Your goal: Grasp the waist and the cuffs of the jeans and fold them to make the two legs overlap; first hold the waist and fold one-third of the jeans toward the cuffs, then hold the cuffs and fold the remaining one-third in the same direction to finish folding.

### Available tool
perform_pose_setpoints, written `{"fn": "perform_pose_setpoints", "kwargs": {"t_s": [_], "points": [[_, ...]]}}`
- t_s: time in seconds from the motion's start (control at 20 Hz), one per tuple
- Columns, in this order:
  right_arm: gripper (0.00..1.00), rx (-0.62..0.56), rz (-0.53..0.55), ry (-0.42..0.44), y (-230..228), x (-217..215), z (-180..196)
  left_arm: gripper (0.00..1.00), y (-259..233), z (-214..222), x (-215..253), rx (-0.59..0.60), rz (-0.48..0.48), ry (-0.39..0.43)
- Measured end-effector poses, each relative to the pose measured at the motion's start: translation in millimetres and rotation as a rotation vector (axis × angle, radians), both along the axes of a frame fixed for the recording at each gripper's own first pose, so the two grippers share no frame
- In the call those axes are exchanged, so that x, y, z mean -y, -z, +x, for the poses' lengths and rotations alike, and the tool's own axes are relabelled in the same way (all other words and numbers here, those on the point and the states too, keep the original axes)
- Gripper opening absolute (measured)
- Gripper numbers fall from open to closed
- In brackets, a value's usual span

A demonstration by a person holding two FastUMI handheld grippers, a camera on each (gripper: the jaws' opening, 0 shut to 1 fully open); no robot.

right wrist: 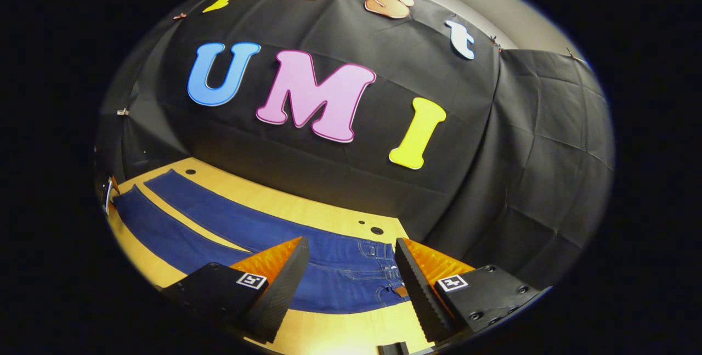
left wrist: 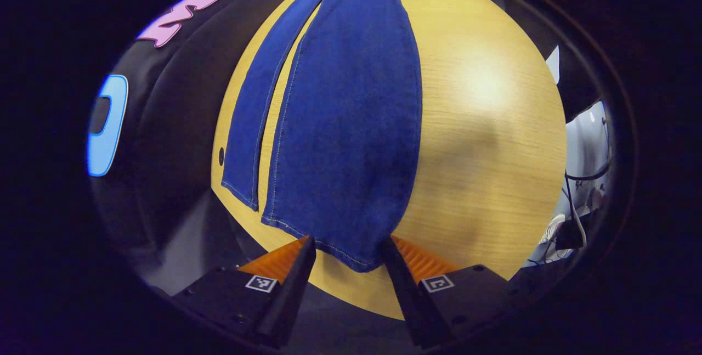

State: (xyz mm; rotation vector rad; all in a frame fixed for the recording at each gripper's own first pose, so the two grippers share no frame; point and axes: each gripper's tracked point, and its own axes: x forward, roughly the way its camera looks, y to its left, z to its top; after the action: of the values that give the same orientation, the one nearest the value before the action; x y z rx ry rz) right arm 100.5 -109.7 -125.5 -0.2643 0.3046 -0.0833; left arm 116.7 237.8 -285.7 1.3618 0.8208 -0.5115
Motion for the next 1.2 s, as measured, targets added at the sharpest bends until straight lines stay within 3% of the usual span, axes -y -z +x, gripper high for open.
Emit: {"fn": "perform_pose_setpoints", "kwargs": {"t_s": [0.15, 0.2, 0.3, 0.35, 0.45, 0.6, 0.9, 1.05, 1.2], "points": [[0.96, -0.037, -0.048, 0.014, 16, 32, 22, 0.55, 0, 23, 4, 0.003, 0.006, -0.021], [0.96, -0.047, -0.073, 0.010, 21, 41, 27, 0.53, 3, 25, 5, -0.011, -0.007, -0.051], [0.96, -0.061, -0.146, -0.008, 34, 63, 36, 0.39, 8, 23, 6, -0.042, -0.032, -0.103], [0.96, -0.073, -0.184, -0.021, 41, 73, 41, 0.25, 7, 23, 7, -0.042, -0.030, -0.116], [0.96, -0.106, -0.284, -0.075, 60, 89, 49, 0.16, 5, 24, 7, -0.036, -0.026, -0.129], [0.96, -0.170, -0.466, -0.226, 90, 109, 51, 0.08, 3, 26, 9, -0.013, -0.027, -0.151], [0.96, -0.518, -0.789, -0.603, 190, 169, 3, 0.06, 5, 28, 12, -0.011, 0.008, -0.171], [0.96, -0.595, -0.888, -0.691, 228, 184, -4, 0.06, 6, 29, 14, -0.012, 0.021, -0.183], [0.96, -0.660, -0.938, -0.717, 264, 199, -2, 0.06, 6, 29, 13, -0.001, 0.038, -0.187]]}}
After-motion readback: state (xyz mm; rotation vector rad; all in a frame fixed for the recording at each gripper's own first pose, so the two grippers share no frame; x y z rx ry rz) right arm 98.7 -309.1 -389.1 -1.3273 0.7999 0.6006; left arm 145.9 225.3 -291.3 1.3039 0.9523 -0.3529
